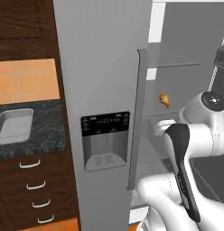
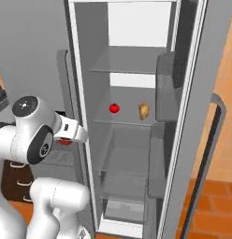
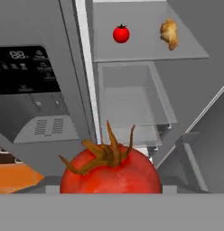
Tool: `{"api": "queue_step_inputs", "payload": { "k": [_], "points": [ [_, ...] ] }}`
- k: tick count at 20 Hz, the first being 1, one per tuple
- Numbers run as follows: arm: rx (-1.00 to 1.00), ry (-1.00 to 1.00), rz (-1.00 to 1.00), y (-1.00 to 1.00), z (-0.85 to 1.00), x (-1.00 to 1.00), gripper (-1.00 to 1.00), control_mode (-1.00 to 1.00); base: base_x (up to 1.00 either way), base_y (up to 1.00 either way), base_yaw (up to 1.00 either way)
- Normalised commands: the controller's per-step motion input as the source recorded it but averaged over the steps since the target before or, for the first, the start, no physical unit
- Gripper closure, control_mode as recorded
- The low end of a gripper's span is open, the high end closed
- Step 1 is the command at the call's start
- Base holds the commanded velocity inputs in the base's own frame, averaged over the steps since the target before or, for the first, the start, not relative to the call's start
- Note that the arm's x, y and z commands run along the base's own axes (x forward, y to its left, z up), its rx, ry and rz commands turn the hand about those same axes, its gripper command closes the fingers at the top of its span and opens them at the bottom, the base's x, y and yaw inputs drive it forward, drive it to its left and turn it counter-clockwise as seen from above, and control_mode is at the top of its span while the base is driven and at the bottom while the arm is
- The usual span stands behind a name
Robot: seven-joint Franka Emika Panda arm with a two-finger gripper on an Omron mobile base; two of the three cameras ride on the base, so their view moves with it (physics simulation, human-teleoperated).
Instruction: Place one tomato and one chicken drumstick in each tupperware on the nearby counter, to pack two identical lunches.
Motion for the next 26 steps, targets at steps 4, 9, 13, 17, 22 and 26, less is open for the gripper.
{"api": "queue_step_inputs", "payload": {
  "k": [4, 9, 13, 17, 22, 26],
  "points": [
    [0.0, 0.0, 0.0, 0.0, 0.0, 0.0, 1.0, 1.0, -0.35, 1.0, 0.07],
    [0.0, 0.0, 0.0, 0.0, 0.0, 0.0, 1.0, 1.0, -0.16, 1.0, 0.02],
    [0.0, 0.0, 0.0, 0.0, 0.0, 0.0, 1.0, 1.0, -0.01, 1.0, 0.02],
    [0.0, 0.0, 0.0, 0.0, 0.0, 0.0, 1.0, 1.0, 0.03, 1.0, 0.07],
    [0.0, 0.0, 0.0, 0.0, 0.0, 0.0, 1.0, 1.0, 0.29, 1.0, 0.03],
    [0.0, 0.0, 0.0, 0.0, 0.0, 0.0, 1.0, 1.0, 0.49, 1.0, 0.05]
  ]
}}
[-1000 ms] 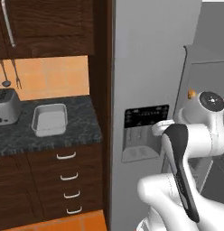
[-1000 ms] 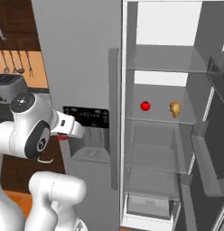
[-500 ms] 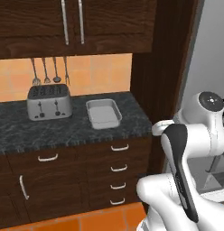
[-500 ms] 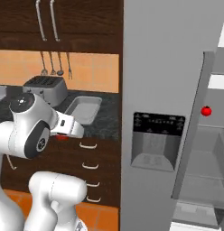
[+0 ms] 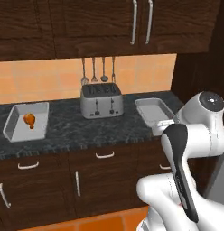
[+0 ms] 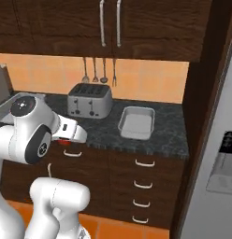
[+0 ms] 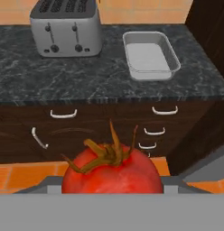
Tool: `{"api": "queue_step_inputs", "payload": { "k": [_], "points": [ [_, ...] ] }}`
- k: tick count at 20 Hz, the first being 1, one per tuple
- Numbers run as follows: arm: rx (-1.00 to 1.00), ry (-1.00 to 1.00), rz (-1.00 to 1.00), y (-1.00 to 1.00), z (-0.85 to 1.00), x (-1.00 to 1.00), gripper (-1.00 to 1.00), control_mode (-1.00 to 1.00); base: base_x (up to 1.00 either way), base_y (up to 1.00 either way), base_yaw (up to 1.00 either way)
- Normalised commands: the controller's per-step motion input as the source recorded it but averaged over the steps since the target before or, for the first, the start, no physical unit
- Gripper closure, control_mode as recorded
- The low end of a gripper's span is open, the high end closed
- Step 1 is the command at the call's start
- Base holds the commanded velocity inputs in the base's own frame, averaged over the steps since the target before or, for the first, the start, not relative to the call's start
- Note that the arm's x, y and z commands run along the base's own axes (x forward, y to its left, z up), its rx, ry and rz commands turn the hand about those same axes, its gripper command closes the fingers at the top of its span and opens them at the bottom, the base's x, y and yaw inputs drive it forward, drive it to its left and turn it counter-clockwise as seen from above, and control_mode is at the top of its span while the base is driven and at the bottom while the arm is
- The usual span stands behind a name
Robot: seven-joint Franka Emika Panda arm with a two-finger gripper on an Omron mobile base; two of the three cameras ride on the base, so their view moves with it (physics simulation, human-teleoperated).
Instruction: Place one tomato and one chicken drumstick in each tupperware on the nearby counter, to pack two identical lunches.
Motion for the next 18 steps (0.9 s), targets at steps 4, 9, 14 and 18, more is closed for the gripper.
{"api": "queue_step_inputs", "payload": {
  "k": [4, 9, 14, 18],
  "points": [
    [0.0, 0.0, 0.0, 0.0, 0.0, 0.0, 1.0, 1.0, 0.53, 1.0, 0.11],
    [0.0, 0.0, 0.0, 0.0, 0.0, 0.0, 1.0, 1.0, 0.63, 1.0, 0.11],
    [0.0, 0.0, 0.0, 0.0, 0.0, 0.0, 1.0, 1.0, 0.72, 1.0, -0.04],
    [0.0, 0.0, 0.0, 0.0, 0.0, 0.0, 1.0, 1.0, 0.25, 0.97, -0.16]
  ]
}}
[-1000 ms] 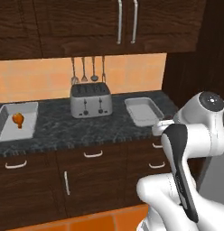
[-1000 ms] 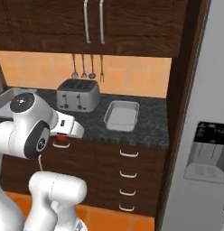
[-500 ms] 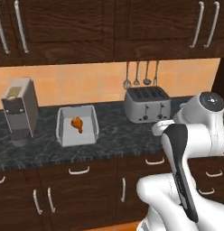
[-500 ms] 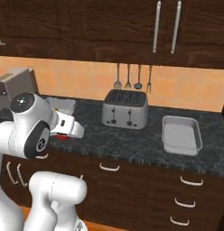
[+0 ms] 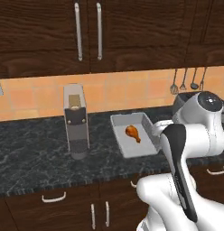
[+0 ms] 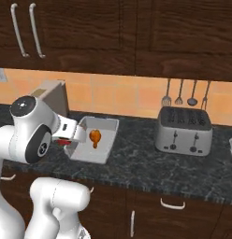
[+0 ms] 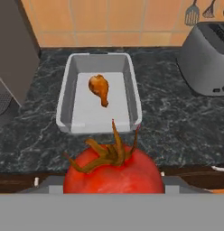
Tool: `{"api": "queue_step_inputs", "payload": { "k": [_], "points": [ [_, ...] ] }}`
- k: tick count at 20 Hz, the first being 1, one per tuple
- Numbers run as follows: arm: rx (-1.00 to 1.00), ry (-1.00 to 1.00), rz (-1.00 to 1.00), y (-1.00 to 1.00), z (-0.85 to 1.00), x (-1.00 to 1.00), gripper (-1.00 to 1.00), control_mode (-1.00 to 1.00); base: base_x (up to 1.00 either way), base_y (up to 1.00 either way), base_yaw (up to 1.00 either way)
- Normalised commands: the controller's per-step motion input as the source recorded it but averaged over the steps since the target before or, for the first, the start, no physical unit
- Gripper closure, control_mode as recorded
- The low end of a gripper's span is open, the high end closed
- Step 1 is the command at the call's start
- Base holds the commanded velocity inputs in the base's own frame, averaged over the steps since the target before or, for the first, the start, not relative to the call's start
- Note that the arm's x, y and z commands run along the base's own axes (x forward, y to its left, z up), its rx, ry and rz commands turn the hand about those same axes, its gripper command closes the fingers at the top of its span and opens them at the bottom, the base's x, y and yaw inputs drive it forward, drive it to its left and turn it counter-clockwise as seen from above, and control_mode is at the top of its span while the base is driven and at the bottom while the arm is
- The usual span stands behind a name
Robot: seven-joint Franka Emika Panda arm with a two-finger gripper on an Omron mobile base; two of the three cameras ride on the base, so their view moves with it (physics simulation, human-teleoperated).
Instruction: Place one tomato and one chicken drumstick in each tupperware on the nearby counter, to pack two identical lunches.
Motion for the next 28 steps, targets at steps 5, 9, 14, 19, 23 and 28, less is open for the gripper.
{"api": "queue_step_inputs", "payload": {
  "k": [5, 9, 14, 19, 23, 28],
  "points": [
    [0.0, 0.0, 0.0, 0.0, 0.0, 0.0, 1.0, 1.0, 0.23, 0.59, -0.08],
    [0.0, 0.0, 0.0, 0.0, 0.0, 0.0, 1.0, 1.0, 0.39, -0.2, 0.03],
    [0.0, 0.0, 0.0, 0.0, 0.0, 0.0, 1.0, 1.0, 0.19, -0.5, 0.01],
    [0.0, 0.0, 0.0, 0.0, 0.0, 0.0, 1.0, 1.0, 0.38, -0.15, 0.01],
    [0.0, 0.0, 0.0, 0.01, -0.1, 0.08, 1.0, -1.0, 0.32, 0.03, 0.0],
    [0.0, 0.0, 0.0, 0.07, -0.58, 0.32, 1.0, -1.0, 0.0, 0.0, 0.0]
  ]
}}
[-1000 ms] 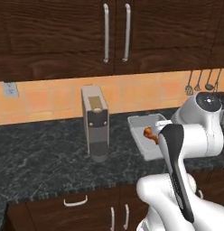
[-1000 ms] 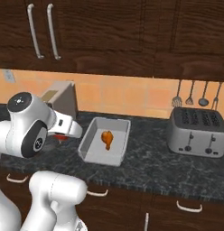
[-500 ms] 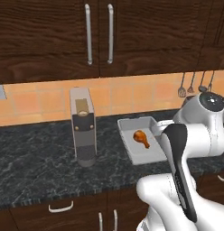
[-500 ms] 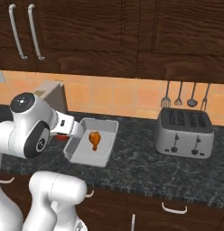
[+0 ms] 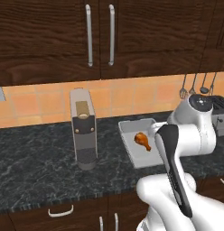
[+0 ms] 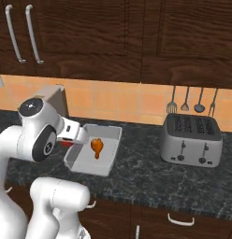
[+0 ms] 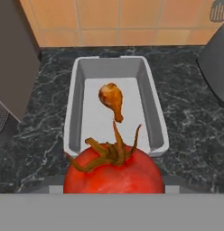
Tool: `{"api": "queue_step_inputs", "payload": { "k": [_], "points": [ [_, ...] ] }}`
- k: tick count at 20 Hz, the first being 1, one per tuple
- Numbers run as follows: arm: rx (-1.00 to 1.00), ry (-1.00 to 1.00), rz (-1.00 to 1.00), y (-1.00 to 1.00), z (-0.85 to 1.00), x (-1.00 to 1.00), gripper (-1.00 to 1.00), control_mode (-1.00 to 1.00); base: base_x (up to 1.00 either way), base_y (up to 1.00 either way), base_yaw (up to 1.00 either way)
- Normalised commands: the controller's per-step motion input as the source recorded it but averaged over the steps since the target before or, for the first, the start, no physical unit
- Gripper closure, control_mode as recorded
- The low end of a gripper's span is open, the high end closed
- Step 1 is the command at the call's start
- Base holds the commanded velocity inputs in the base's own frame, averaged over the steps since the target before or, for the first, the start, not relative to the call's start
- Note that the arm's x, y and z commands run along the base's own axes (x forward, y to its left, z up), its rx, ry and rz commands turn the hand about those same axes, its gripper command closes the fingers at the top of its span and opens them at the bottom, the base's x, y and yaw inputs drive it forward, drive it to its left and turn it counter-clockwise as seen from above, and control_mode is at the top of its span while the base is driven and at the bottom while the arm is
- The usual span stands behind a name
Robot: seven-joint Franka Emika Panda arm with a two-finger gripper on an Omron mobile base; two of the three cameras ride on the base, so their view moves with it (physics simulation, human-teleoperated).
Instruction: Place one tomato and one chicken drumstick in each tupperware on the nearby counter, to pack two identical lunches.
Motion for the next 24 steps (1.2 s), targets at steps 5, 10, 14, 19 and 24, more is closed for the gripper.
{"api": "queue_step_inputs", "payload": {
  "k": [5, 10, 14, 19, 24],
  "points": [
    [0.0, 0.08, 0.0, 0.06, -0.53, 0.75, 1.0, -1.0, 0.0, 0.0, 0.0],
    [0.0, 0.31, 0.0, 0.0, -0.73, 1.0, 1.0, -1.0, 0.0, 0.0, 0.0],
    [0.02, 0.32, 0.0, 0.01, -0.65, 1.0, 1.0, -1.0, 0.0, 0.0, 0.0],
    [0.08, 0.17, 0.0, 0.03, -0.48, 0.95, 1.0, -1.0, 0.0, 0.0, 0.0],
    [0.0, 0.1, -0.02, 0.0, -0.6, 0.73, 1.0, -1.0, 0.0, 0.0, 0.0]
  ]
}}
